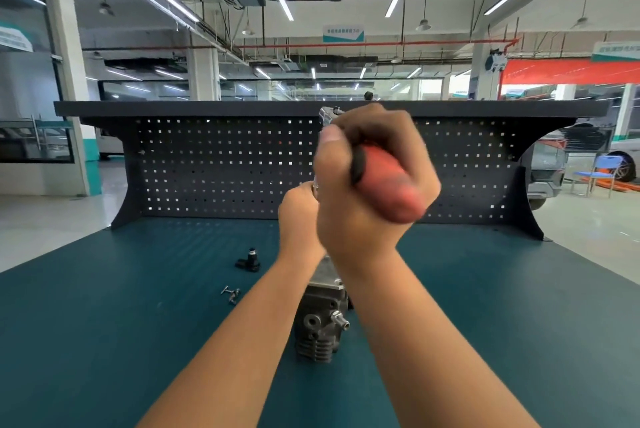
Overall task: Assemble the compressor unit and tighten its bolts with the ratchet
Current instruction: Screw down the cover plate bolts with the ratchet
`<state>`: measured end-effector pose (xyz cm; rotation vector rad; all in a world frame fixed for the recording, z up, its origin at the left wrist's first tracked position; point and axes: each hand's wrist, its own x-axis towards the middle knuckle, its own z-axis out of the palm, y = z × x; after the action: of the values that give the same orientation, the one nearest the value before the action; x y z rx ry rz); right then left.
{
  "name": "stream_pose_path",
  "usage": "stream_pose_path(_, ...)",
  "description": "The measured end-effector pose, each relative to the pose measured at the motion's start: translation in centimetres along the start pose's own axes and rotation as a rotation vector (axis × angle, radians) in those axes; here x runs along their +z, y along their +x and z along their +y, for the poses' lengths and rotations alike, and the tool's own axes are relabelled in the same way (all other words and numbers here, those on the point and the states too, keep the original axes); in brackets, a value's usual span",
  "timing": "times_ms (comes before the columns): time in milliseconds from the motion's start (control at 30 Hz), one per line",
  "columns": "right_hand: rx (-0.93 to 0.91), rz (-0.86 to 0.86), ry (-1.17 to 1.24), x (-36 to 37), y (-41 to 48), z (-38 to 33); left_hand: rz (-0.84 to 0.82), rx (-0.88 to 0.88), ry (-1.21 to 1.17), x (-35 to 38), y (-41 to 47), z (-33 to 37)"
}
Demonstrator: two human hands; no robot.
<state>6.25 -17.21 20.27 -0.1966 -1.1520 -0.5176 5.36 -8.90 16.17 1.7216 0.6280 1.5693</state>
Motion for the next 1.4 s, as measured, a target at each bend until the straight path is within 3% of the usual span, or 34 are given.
stream_pose_path(67, 0.038, -0.006, 0.032, -0.2, 0.2, -0.1, -0.039, -0.103, -0.051, -0.3, 0.5, 0.1)
stream_pose_path(133, 0.301, 0.043, 0.236, -1.1, 1.7, 0.3, -0.120, -0.182, -0.133, -1.2, 0.9, 0.0)
stream_pose_path(200, 0.577, 0.086, 0.597, -1.9, 3.2, 0.9, -0.240, -0.238, -0.362, -2.2, 0.9, -0.2)
stream_pose_path(267, 0.649, 0.120, 0.645, -2.0, 3.8, 1.4, -0.288, -0.242, -0.461, -2.8, 0.8, -0.7)
stream_pose_path(433, 0.316, -0.041, 0.171, -0.2, 2.0, -0.2, 0.008, 0.070, 0.093, -1.0, -0.4, -0.1)
stream_pose_path(533, 0.155, -0.103, 0.099, 0.3, 0.8, -1.0, 0.057, 0.028, 0.042, -0.3, 0.0, 0.3)
stream_pose_path(600, 0.276, -0.040, 0.150, -0.4, 1.7, -0.5, 0.068, -0.051, 0.002, -0.1, 0.7, 0.1)
stream_pose_path(667, 0.486, 0.087, 0.391, -1.8, 2.9, 0.4, 0.064, -0.082, 0.006, -0.2, 1.2, -0.3)
stream_pose_path(733, 0.548, 0.144, 0.561, -3.1, 3.2, 1.3, 0.036, -0.058, 0.071, -0.6, 1.4, -0.8)
stream_pose_path(800, 0.534, 0.106, 0.581, -3.4, 2.6, 1.7, 0.011, -0.056, 0.105, -1.0, 1.7, -1.0)
stream_pose_path(967, 0.517, 0.025, 0.565, -2.6, 2.5, 2.2, -0.074, -0.159, -0.066, -2.2, 2.0, -1.5)
stream_pose_path(1067, 0.512, 0.055, 0.541, -2.7, 2.2, 2.2, -0.075, -0.047, 0.049, -2.3, 1.3, -1.4)
stream_pose_path(1200, 0.468, 0.079, 0.440, -3.2, 2.0, 2.1, 0.060, 0.056, 0.092, -0.9, 0.5, -1.1)
stream_pose_path(1300, 0.389, -0.007, 0.308, -2.3, 1.7, 1.4, 0.139, -0.005, 0.005, -0.4, 0.9, -0.7)
stream_pose_path(1400, 0.356, -0.121, 0.282, -1.3, 2.1, 1.0, 0.101, -0.138, -0.124, -1.0, 1.4, -0.5)
